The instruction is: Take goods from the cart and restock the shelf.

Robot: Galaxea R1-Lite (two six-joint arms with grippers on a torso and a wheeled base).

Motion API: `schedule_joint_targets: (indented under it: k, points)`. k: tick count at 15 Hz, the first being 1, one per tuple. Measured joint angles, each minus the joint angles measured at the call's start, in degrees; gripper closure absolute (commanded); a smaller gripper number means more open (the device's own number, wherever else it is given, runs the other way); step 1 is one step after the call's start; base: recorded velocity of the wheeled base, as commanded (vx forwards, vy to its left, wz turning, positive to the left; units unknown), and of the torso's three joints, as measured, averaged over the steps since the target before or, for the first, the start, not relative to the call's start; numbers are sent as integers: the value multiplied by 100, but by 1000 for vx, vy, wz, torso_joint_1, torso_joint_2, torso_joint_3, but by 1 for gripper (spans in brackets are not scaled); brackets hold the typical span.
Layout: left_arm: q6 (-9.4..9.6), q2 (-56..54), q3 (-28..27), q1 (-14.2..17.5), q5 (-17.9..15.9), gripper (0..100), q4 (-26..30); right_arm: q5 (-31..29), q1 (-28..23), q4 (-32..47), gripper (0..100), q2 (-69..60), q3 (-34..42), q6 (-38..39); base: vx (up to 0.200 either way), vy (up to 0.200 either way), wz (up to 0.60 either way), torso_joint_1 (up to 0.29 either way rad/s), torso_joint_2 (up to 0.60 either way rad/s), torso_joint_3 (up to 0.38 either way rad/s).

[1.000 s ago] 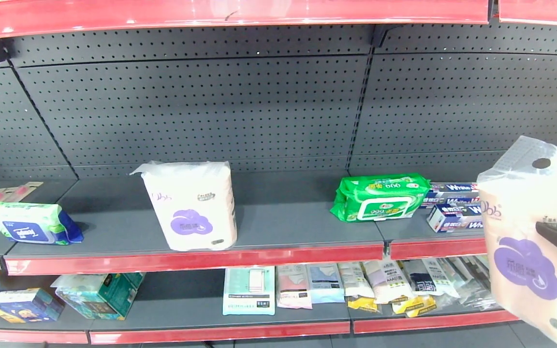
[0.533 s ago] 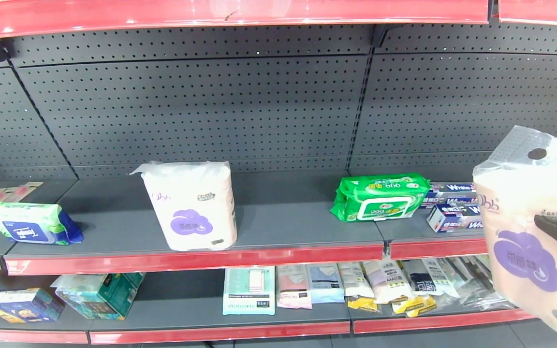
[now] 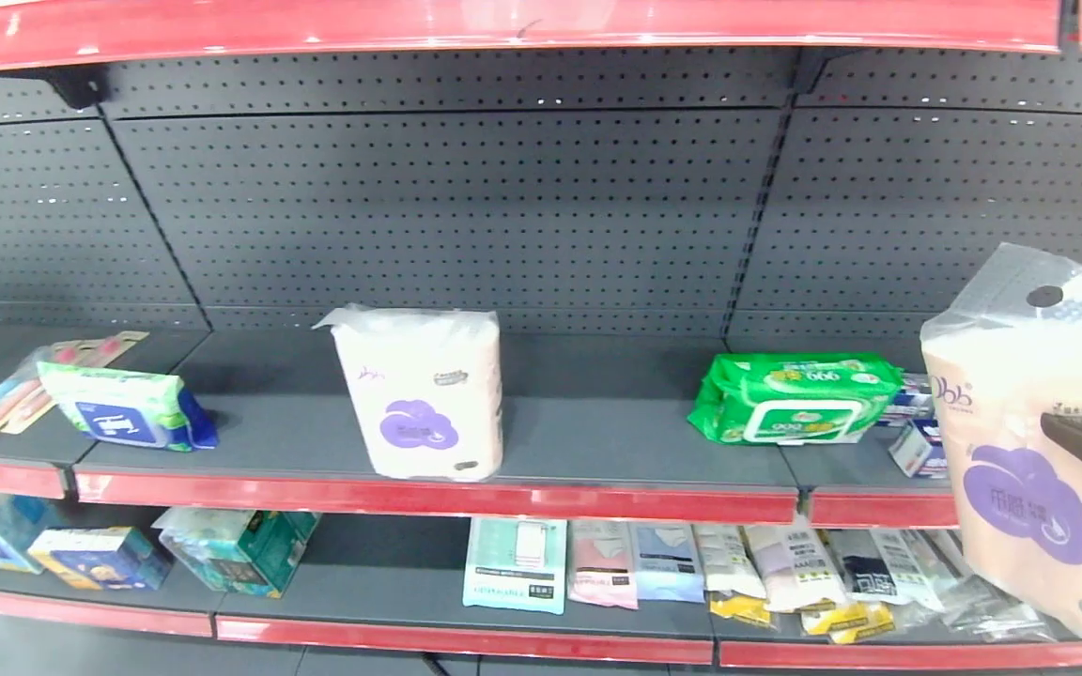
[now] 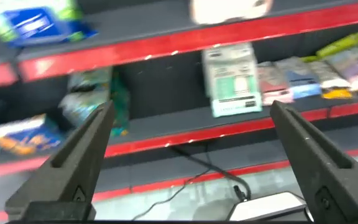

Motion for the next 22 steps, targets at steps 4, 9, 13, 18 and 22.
schedule_joint_targets:
  k: [4, 9, 13, 18, 22]
  points:
    - [0, -20, 0, 0, -5, 0, -2, 0, -6, -17, 100, 35, -118, 20, 0, 0, 450, 1, 4, 4]
    - [-22, -26, 11, 0, -44, 0, -2, 486, 10, -2, 100, 89, -413, 45, 0, 0, 0, 0, 0, 0]
    - [-293, -30, 151, -1, -18, 0, -380, 761, 212, -139, 100, 394, -753, 239, 0, 0, 0, 0, 0, 0]
    - [-911, 61, 718, 132, 1436, 0, -1514, 800, 644, -933, 100, 1392, -951, 472, 0, 0, 0, 0, 0, 0]
    - [-911, 101, 790, 162, 1768, 0, -1604, 800, 750, -974, 100, 1744, -1037, 606, 0, 0, 0, 0, 0, 0]
